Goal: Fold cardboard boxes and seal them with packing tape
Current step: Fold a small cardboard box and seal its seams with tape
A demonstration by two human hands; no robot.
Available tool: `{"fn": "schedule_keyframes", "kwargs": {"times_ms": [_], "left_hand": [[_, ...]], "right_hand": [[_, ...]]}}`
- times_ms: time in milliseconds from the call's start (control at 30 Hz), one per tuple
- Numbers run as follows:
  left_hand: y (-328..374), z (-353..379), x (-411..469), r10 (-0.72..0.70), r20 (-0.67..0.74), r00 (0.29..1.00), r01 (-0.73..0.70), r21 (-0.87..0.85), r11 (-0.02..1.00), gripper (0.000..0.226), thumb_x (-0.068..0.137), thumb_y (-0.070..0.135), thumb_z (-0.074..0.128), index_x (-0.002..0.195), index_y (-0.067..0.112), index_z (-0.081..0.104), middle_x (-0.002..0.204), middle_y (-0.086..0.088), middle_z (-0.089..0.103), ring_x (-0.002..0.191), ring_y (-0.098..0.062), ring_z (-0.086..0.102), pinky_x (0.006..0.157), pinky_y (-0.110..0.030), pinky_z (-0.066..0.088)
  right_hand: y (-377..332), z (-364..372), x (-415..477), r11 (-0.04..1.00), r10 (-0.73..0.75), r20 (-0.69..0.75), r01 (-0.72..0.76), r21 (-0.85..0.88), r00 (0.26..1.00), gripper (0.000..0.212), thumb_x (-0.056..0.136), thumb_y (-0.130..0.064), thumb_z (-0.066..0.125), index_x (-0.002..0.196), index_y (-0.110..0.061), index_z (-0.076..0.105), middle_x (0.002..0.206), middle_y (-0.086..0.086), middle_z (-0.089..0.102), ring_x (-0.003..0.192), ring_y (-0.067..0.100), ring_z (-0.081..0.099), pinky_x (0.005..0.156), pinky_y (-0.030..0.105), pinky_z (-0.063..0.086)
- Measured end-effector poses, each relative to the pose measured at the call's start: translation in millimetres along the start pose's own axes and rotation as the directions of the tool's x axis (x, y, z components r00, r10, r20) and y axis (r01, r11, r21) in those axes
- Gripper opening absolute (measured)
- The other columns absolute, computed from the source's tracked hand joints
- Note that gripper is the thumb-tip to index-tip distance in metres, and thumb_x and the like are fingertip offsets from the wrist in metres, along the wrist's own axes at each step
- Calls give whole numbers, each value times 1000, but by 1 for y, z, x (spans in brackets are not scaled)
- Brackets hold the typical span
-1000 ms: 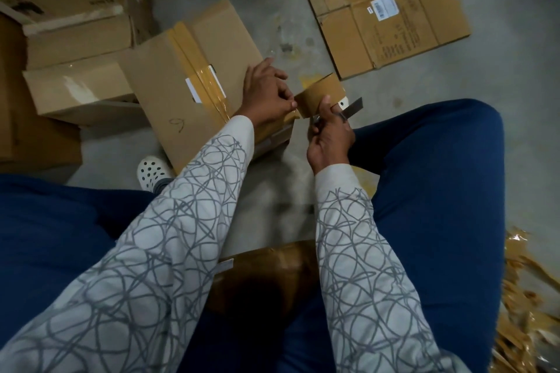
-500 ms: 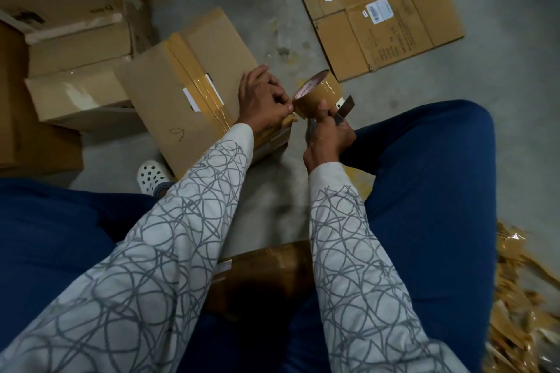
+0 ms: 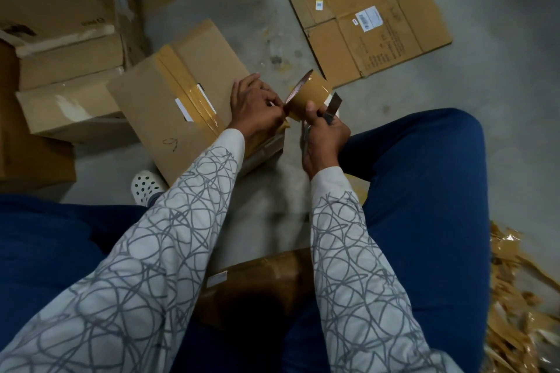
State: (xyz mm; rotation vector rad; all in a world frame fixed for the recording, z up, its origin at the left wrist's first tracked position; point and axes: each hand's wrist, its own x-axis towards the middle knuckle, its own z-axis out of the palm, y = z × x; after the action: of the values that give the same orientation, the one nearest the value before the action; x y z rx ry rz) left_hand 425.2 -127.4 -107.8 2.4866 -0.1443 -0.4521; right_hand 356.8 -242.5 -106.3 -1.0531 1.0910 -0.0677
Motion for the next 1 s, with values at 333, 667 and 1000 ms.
{"fn": "schedule_keyframes", "kwargs": {"times_ms": [333,667,1000], "left_hand": [[21,11,-4,-164,-21,986,163,-14,986,8,78,54,73,79,48,69,116,11,57,142,-23,26,119,-52,-17],[30,-6,-25,-247,-107,963,153,-539,828,13,71,33,90,80,38,80,93,13,78,94,-5,71,106,-47,50],[64,-56,-109,-205,-456,866,-172,-658,733,17,83,7,80,98,14,77,94,3,77,85,-7,71,78,-26,59]], "right_hand": [[-3,-7,10,985,18,-62,-7,175,998,22,86,-14,79,104,-20,67,105,1,71,100,19,67,87,38,56],[-17,-5,-12,914,71,117,-112,390,991,9,93,-14,70,94,-17,62,77,-1,59,57,5,43,47,18,35],[-46,-10,-91,622,68,525,-447,642,848,10,82,-10,64,88,-17,64,67,-10,41,38,4,26,45,19,21]]}}
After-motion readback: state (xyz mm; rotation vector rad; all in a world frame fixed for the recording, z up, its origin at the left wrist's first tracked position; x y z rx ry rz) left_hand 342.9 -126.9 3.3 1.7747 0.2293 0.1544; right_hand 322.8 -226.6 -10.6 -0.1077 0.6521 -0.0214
